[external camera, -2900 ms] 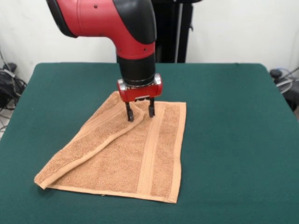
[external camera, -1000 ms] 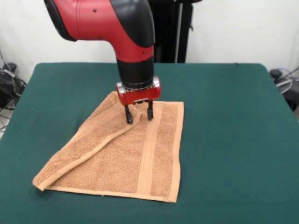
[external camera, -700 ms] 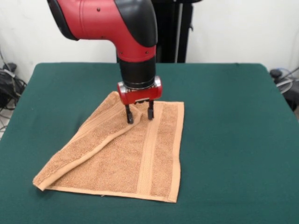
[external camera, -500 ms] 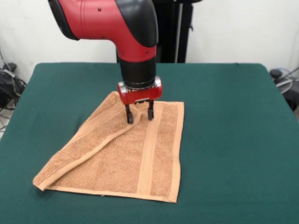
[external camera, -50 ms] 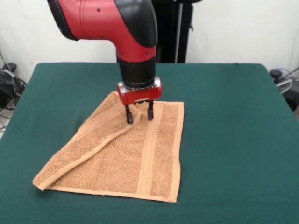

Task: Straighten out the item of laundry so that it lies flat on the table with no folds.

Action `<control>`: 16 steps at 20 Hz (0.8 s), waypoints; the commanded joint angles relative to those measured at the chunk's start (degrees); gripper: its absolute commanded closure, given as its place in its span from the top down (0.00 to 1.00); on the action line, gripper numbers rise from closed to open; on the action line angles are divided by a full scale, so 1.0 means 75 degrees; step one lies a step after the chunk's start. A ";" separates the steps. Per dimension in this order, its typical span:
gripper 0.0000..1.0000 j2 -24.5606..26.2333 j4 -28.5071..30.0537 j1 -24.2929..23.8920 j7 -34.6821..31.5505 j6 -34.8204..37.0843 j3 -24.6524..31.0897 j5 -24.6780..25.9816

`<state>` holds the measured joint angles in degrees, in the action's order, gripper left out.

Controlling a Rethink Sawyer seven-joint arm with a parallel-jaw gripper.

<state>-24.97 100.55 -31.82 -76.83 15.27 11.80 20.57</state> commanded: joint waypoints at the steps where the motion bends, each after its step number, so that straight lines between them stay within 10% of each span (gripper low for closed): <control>1: 1.00 0.1187 -0.0523 -0.0311 -0.0274 -0.0269 -0.0128 0.0755; 14: 1.00 0.1561 -0.0626 -0.0634 -0.0006 -0.0292 0.0151 0.0903; 15: 0.00 0.1560 -0.0623 -0.0638 -0.0007 -0.0308 0.0152 0.0922; 16: 0.00 0.1563 -0.0647 -0.0617 -0.0013 -0.0284 0.0146 0.0945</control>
<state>-24.63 99.91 -34.24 -76.83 15.24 12.74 21.42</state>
